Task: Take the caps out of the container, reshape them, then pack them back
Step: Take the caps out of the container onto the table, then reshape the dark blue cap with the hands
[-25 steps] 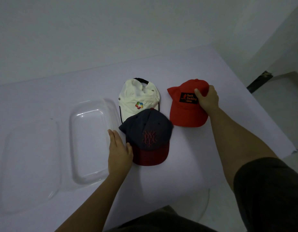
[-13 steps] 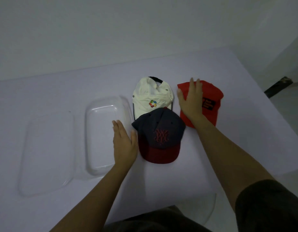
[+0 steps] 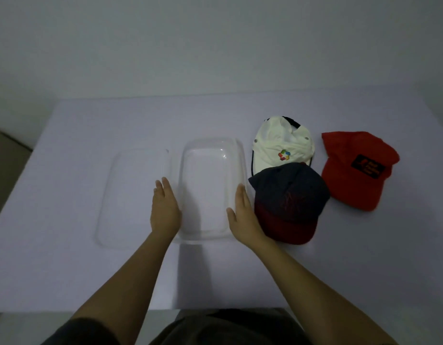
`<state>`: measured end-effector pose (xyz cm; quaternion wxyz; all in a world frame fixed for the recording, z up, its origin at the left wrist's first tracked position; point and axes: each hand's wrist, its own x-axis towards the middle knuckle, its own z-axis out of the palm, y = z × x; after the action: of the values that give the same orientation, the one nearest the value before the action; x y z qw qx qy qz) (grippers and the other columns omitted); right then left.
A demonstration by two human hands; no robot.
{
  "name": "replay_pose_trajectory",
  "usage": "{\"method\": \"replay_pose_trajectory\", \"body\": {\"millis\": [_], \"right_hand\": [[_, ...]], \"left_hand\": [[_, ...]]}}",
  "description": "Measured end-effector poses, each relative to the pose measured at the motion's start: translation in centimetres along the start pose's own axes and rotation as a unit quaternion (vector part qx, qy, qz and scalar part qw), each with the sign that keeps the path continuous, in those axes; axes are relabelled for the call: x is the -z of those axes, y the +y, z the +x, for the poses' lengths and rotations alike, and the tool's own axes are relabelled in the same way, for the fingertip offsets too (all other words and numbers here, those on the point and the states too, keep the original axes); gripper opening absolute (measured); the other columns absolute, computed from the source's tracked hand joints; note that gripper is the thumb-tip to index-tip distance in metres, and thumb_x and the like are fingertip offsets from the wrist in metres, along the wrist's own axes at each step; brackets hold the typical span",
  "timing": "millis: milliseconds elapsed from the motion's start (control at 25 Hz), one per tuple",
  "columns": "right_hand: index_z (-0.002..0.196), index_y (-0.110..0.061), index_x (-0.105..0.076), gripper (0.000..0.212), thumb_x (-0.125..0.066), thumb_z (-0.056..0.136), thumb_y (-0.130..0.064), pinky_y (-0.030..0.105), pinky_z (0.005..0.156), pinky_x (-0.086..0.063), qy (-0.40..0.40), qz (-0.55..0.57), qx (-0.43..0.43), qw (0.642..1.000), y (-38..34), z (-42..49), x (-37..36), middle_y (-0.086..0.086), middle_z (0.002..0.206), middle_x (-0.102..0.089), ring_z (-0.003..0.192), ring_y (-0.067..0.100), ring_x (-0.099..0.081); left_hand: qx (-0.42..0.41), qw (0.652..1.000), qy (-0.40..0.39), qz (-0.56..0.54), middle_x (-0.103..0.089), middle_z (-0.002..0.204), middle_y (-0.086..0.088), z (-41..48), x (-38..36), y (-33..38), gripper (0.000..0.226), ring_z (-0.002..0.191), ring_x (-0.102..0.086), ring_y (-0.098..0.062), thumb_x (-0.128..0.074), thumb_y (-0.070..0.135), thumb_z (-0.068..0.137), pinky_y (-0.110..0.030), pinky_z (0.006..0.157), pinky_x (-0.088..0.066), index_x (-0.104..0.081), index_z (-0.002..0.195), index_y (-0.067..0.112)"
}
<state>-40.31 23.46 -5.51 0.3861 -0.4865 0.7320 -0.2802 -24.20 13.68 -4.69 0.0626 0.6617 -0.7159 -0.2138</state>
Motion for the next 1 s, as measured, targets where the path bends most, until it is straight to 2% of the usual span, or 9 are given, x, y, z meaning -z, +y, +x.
{"method": "replay_pose_trajectory", "body": {"millis": [80, 200, 400, 560, 720, 840, 1000], "right_hand": [[0.147, -0.003, 0.009, 0.063, -0.032, 0.100, -0.009, 0.006, 0.102, 0.004, -0.006, -0.003, -0.002, 1.000, -0.7, 0.2, -0.5, 0.010, 0.159, 0.010, 0.147, 0.019, 0.001], [0.147, -0.004, 0.010, 0.062, -0.030, 0.100, -0.007, 0.008, 0.104, 0.001, -0.007, -0.003, 0.002, 1.000, -1.6, 0.0, -1.6, 0.009, 0.159, 0.010, 0.147, 0.019, 0.000], [0.147, -0.006, 0.013, 0.063, -0.030, 0.102, -0.015, 0.011, 0.104, -0.003, -0.005, -0.006, -0.008, 1.000, -2.4, -0.2, -3.1, 0.008, 0.159, 0.012, 0.147, 0.019, -0.003], [0.149, -0.013, 0.011, 0.065, -0.031, 0.102, -0.030, 0.017, 0.106, -0.003, 0.015, -0.007, -0.006, 1.000, -2.1, -0.4, -2.9, 0.003, 0.159, 0.015, 0.147, 0.016, 0.001], [0.150, -0.015, -0.002, 0.060, -0.034, 0.101, -0.028, 0.023, 0.115, -0.002, 0.115, -0.002, 0.021, 0.993, -0.9, -1.0, -0.8, 0.005, 0.160, 0.005, 0.147, 0.016, 0.001], [0.150, -0.014, -0.012, 0.057, -0.038, 0.100, -0.024, 0.020, 0.113, -0.007, 0.182, 0.008, 0.009, 0.983, 1.2, -2.4, 1.6, 0.006, 0.160, -0.005, 0.146, 0.015, -0.006], [0.147, -0.011, -0.025, 0.053, -0.044, 0.098, -0.020, 0.029, 0.116, -0.018, 0.272, 0.033, -0.008, 0.962, 4.8, -4.7, 5.2, 0.010, 0.155, -0.024, 0.143, 0.019, -0.020]], "left_hand": [[0.010, 1.000, -0.009, -0.009, -0.002, 0.158, -0.015, 0.1, 0.6, -0.9, 0.080, 0.144, -0.015, -0.031, -0.042, -0.014, 0.085, -0.043, 0.114, -0.027, 0.004, 0.148, 0.004], [-0.001, 1.000, -0.006, -0.005, -0.004, 0.158, -0.016, 0.2, 0.9, -2.3, 0.079, 0.144, -0.016, -0.031, -0.042, -0.013, 0.086, -0.042, 0.113, -0.027, 0.004, 0.148, 0.003], [0.005, 0.999, -0.026, -0.025, -0.002, 0.159, -0.015, 0.4, 1.5, -4.0, 0.079, 0.143, -0.017, -0.033, -0.041, -0.011, 0.086, -0.044, 0.112, -0.028, 0.004, 0.149, 0.005], [0.003, 0.999, 0.017, -0.036, 0.005, 0.158, -0.016, 0.2, 1.4, -3.4, 0.073, 0.146, -0.004, -0.033, -0.037, -0.007, 0.088, -0.046, 0.118, -0.013, 0.003, 0.148, 0.004], [-0.091, 0.993, 0.042, -0.066, 0.003, 0.159, -0.013, -0.4, 1.1, -0.9, 0.061, 0.147, 0.001, -0.028, -0.030, 0.000, 0.094, -0.040, 0.119, -0.005, 0.000, 0.148, 0.001], [-0.145, 0.984, 0.020, -0.106, 0.002, 0.159, -0.009, -2.5, -0.1, 2.2, 0.058, 0.147, 0.000, -0.022, -0.031, 0.008, 0.099, -0.034, 0.119, -0.008, -0.001, 0.149, 0.004], [-0.240, 0.961, 0.000, -0.136, 0.001, 0.157, 0.000, -6.0, -2.5, 6.1, 0.059, 0.143, -0.001, -0.009, -0.036, 0.013, 0.099, -0.020, 0.113, -0.003, -0.004, 0.149, 0.008]]}}
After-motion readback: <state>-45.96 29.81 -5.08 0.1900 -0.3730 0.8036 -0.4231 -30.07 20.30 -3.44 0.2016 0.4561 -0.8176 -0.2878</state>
